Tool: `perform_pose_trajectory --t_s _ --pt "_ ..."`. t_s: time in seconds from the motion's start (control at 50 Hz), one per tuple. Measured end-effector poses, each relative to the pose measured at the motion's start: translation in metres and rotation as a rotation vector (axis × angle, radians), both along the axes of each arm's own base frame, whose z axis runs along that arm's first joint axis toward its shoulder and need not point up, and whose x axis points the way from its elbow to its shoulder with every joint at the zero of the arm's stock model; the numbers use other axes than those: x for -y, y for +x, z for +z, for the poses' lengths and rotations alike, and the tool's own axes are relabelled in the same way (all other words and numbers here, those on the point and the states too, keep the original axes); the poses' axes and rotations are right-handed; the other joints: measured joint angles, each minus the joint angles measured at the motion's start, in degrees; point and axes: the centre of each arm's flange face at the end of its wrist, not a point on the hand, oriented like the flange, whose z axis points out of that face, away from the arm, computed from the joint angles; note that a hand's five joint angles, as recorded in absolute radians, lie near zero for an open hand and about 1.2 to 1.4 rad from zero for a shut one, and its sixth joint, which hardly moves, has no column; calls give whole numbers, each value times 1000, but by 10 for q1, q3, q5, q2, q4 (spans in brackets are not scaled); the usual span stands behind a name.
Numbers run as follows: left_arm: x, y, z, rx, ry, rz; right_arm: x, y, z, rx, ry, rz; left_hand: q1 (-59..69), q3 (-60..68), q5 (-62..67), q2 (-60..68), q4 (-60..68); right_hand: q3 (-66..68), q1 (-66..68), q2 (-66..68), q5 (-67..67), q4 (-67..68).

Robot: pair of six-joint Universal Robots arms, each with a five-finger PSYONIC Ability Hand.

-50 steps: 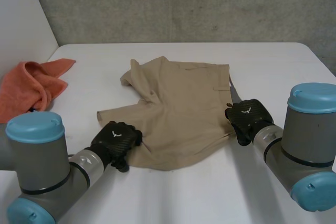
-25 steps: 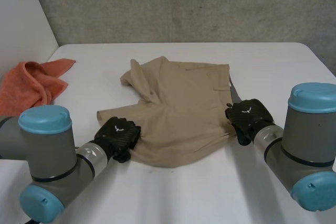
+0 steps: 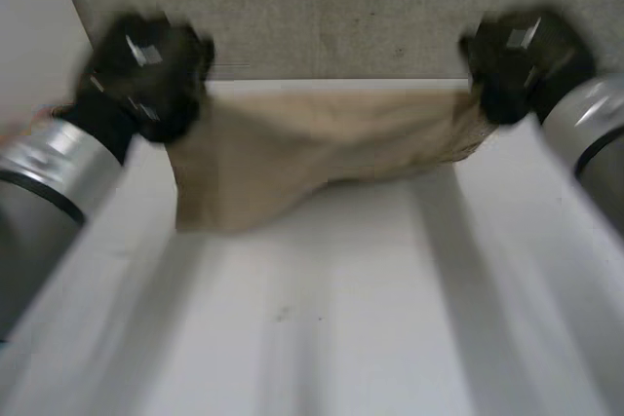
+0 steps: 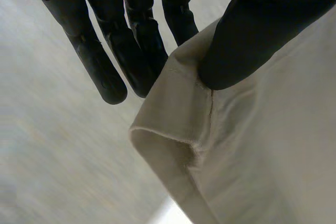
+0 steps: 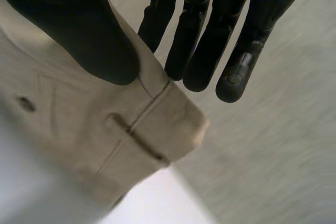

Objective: Fold the laundry.

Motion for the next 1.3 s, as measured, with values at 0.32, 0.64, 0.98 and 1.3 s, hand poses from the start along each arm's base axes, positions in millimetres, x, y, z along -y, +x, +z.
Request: perform_pose_trajectory --t_s 0.32,0.64,0.98,1.3 --pt "-2 0 48 -62 -66 -2 -3 0 49 1 -24 6 0 0 3 1 2 0 2 0 0 0" --pt "108 -60 -41 16 94 17 86 43 -34 -27 54 -19 0 0 5 1 2 0 4 0 0 0" --pt "113 -56 141 -380 -497 108 97 45 116 350 -616 -96 0 0 5 1 2 0 4 0 0 0" --pt "92 -55 -58 -48 53 78 93 63 -64 5 -25 -48 0 0 5 2 2 0 4 0 0 0"
